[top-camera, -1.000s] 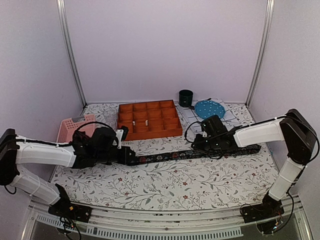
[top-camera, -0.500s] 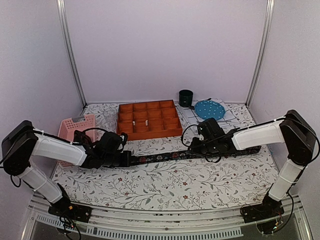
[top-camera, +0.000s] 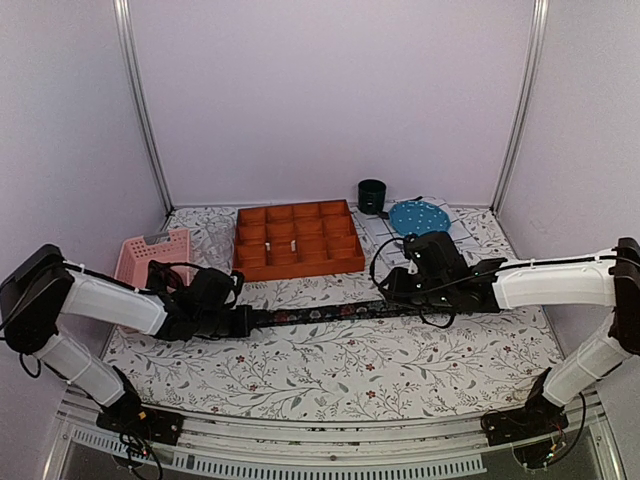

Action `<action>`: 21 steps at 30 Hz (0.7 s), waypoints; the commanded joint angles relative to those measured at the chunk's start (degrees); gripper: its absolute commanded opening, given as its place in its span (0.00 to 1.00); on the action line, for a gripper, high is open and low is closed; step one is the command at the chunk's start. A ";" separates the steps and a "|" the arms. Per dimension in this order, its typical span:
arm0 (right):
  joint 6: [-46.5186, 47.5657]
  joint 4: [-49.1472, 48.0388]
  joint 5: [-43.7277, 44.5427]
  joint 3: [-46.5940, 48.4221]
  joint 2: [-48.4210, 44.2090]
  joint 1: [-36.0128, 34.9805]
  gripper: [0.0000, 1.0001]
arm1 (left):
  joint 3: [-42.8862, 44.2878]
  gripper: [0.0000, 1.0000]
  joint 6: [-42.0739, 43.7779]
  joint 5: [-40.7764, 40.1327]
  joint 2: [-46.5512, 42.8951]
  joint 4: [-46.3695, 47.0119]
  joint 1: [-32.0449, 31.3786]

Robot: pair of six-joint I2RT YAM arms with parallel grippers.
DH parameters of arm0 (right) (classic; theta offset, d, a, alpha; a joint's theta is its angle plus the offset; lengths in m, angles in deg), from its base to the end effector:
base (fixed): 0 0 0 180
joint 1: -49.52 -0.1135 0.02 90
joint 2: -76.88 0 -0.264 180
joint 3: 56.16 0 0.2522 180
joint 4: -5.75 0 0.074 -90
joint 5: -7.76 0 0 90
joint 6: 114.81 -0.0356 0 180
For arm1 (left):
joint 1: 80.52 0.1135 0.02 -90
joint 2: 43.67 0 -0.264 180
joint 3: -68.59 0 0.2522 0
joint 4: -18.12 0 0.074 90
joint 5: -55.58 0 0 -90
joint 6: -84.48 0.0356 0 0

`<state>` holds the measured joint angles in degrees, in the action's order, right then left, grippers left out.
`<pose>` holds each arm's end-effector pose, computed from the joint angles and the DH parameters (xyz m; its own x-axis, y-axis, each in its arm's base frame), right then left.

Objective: Roll the ties
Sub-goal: Move to tie at the center of the board, then move the tie to the center of the board.

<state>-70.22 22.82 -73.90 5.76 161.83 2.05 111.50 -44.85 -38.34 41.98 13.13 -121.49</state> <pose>0.2150 0.2267 0.2075 -0.7715 0.2013 -0.6035 -0.1491 0.8650 0.4791 0.1971 -0.1679 0.1245 -0.8248 -0.1212 -0.5523 0.1250 0.9135 -0.3872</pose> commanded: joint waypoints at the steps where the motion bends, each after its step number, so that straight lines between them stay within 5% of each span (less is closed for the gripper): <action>1: -0.09 4.45 7.25 -1.31 -9.70 0.96 0.34 | -0.61 0.13 2.43 1.59 -7.19 -1.83 0.55; 4: -2.52 5.71 5.43 -2.72 -13.37 4.12 0.36 | 0.51 0.50 4.81 4.79 -10.79 -3.67 0.30; 6: -3.57 6.06 5.97 -3.72 -15.57 4.58 0.36 | 0.58 0.64 4.96 4.87 -13.54 -4.52 -0.38; 10: -4.71 8.64 6.72 -3.39 -18.91 4.56 0.41 | -0.01 0.75 2.29 1.04 -18.17 -3.77 -2.68; 19: -3.13 2.98 10.40 -5.30 -21.61 4.94 0.69 | 2.15 0.88 1.62 -17.93 -20.48 -3.44 -9.13; 21: -1.70 0.97 5.21 -5.56 -19.93 6.81 0.74 | 0.32 0.95 1.58 -19.00 -21.66 -1.44 -9.20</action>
<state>-73.35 27.15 -66.66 1.91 142.44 6.93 112.94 -42.58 -50.21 22.28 9.64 -130.03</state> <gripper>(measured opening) 0.715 0.912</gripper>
